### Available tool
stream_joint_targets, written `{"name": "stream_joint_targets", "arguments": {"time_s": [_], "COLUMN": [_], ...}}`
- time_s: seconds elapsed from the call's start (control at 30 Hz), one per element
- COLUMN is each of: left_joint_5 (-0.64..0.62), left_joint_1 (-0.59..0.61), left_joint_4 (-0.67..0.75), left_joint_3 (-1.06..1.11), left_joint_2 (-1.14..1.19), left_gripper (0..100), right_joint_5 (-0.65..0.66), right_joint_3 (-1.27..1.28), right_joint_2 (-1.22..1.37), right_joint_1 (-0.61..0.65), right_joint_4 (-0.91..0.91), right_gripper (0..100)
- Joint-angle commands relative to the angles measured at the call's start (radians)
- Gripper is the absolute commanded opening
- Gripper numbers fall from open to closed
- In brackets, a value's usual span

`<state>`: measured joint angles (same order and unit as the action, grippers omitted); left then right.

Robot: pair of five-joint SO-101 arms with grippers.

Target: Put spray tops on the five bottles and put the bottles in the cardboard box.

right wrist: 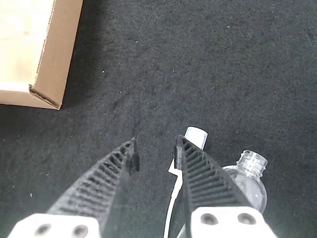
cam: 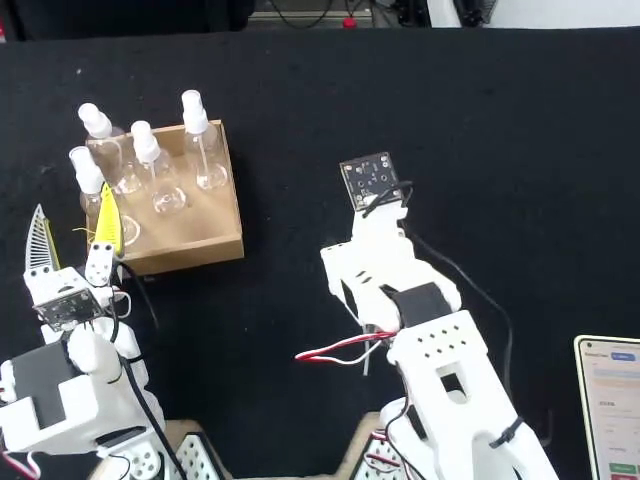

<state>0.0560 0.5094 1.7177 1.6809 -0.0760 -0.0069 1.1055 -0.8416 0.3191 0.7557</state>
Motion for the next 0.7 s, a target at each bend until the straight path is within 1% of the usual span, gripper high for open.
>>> {"name": "stream_joint_targets", "arguments": {"time_s": [0.0, 0.1, 0.3, 0.4, 0.57, 0.67], "left_joint_5": [0.008, 0.009, 0.029, 0.029, 0.095, 0.101], "left_joint_1": [0.008, 0.01, 0.025, 0.025, 0.021, 0.021], "left_joint_4": [0.02, 0.02, 0.015, 0.012, 0.014, 0.014], "left_joint_3": [0.01, 0.007, 0.004, 0.002, 0.002, 0.002], "left_joint_2": [-0.034, -0.086, -0.292, -0.351, -0.42, -0.479], "left_gripper": [30, 30, 30, 30, 30, 30], "right_joint_5": [0.005, 0.005, 0.005, 0.005, 0.005, 0.005], "right_joint_3": [-0.01, -0.01, -0.01, -0.01, -0.01, -0.01], "right_joint_2": [-0.013, -0.013, -0.013, -0.013, -0.013, -0.013], "right_joint_1": [0.006, 0.006, 0.006, 0.006, 0.006, 0.006], "right_joint_4": [-0.025, -0.025, -0.025, -0.025, -0.025, -0.026], "right_gripper": [12.6, 12.6, 12.6, 12.6, 12.6, 12.6]}}
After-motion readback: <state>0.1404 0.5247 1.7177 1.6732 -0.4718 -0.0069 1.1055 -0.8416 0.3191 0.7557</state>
